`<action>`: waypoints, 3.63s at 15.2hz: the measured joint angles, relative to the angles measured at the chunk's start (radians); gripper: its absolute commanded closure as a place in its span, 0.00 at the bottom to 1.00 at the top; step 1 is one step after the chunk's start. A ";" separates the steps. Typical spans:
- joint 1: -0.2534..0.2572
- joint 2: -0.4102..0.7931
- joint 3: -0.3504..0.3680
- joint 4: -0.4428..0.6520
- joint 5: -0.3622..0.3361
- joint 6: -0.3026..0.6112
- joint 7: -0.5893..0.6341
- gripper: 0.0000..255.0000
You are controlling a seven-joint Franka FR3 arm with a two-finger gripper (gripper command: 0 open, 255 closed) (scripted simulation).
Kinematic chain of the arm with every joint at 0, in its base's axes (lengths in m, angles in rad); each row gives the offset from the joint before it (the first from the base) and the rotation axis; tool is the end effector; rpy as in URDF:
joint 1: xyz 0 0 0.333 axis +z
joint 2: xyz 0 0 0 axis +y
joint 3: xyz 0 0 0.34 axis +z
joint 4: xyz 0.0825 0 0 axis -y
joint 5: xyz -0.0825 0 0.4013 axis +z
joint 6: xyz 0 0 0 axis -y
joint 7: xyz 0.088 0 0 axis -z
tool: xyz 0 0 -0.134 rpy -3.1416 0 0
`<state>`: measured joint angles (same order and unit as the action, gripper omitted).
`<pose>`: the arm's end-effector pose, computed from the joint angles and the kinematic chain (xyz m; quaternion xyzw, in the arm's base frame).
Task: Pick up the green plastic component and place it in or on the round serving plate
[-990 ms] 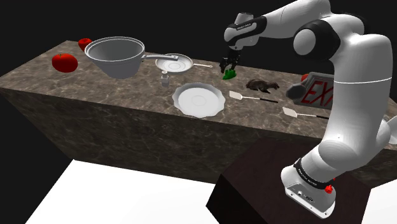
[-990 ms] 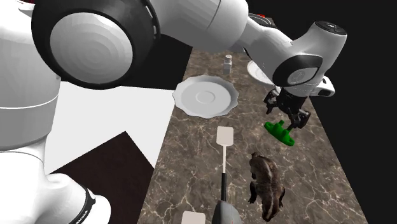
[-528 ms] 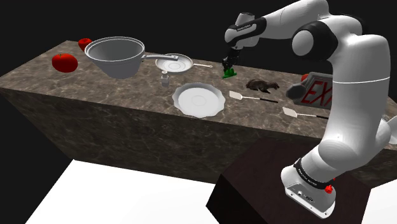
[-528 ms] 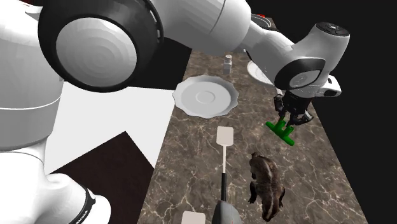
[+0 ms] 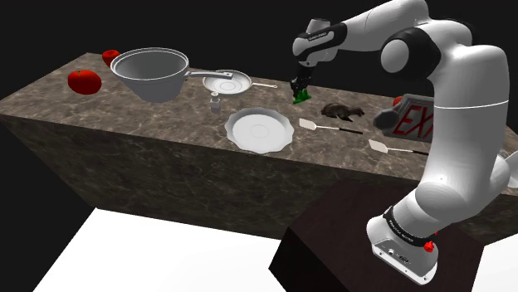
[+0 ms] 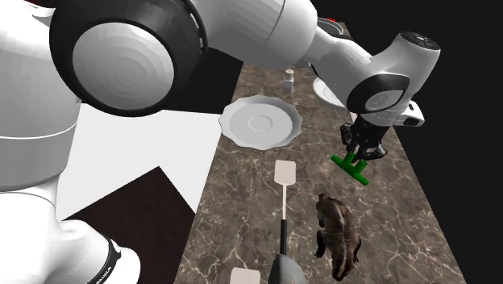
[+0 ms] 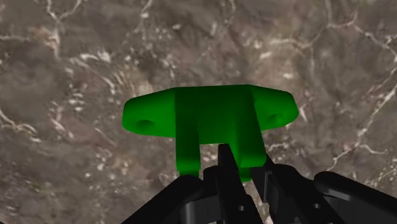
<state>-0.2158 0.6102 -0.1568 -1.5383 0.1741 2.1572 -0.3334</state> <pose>0.6927 -0.2416 0.2854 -0.9982 0.0528 -0.0181 0.0234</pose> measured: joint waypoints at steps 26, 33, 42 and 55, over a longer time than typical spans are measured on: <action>0.115 -0.238 0.013 -0.121 -0.055 -0.129 0.153 1.00; 0.223 -0.352 0.057 -0.283 -0.083 -0.070 0.307 1.00; 0.342 -0.436 0.127 -0.377 -0.109 -0.047 0.504 1.00; 0.363 -0.383 0.143 -0.457 -0.107 0.086 0.534 1.00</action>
<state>0.1476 0.2275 -0.0139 -1.9953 0.0675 2.2435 0.2008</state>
